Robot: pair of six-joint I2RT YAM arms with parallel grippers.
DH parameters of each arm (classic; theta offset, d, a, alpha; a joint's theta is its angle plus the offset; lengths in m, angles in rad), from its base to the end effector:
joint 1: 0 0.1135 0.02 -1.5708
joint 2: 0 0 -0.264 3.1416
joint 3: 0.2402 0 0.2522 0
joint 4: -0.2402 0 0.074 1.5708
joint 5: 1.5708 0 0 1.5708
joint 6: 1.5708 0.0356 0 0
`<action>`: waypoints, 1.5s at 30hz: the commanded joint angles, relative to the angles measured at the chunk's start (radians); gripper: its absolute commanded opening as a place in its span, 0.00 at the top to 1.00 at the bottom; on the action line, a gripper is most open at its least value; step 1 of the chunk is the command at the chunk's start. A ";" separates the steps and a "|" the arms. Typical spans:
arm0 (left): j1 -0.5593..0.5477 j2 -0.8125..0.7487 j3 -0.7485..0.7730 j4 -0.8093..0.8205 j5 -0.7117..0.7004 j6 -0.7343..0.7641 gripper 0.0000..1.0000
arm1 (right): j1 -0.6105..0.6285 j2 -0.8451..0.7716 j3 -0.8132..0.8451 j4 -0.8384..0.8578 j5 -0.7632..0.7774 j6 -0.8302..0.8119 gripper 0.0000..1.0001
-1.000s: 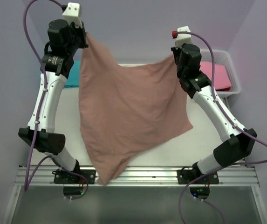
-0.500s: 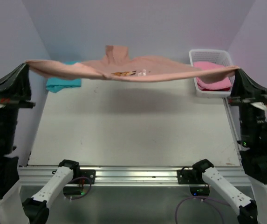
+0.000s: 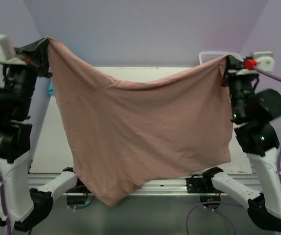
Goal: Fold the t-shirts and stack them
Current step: Flatten out the tshirt
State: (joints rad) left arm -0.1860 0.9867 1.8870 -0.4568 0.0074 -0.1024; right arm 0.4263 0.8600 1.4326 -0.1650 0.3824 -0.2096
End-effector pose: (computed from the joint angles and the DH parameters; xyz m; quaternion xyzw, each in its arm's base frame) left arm 0.0772 -0.0148 0.6100 0.0255 0.5337 -0.1234 0.8362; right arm 0.1142 0.0373 0.5391 -0.0178 0.5620 -0.0151 0.8268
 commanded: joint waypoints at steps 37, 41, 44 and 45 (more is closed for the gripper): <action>-0.015 0.008 -0.946 0.327 0.033 -0.112 1.00 | -0.098 0.200 -0.420 0.141 0.107 0.028 1.00; -0.017 -0.054 -1.127 0.227 0.016 -0.184 1.00 | -0.086 0.194 -0.523 0.058 0.088 0.126 1.00; -0.017 -0.141 -1.180 0.163 0.013 -0.216 1.00 | -0.049 0.180 -0.541 -0.045 0.104 0.191 1.00; -0.015 -0.166 -1.181 0.143 0.008 -0.224 1.00 | -0.035 0.172 -0.547 -0.071 0.110 0.203 1.00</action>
State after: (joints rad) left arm -0.2043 0.9649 0.6765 -0.3275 0.0368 -0.2569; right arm 0.3603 1.0897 0.8661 -0.1791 0.4728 -0.1036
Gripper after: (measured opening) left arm 0.005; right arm 0.011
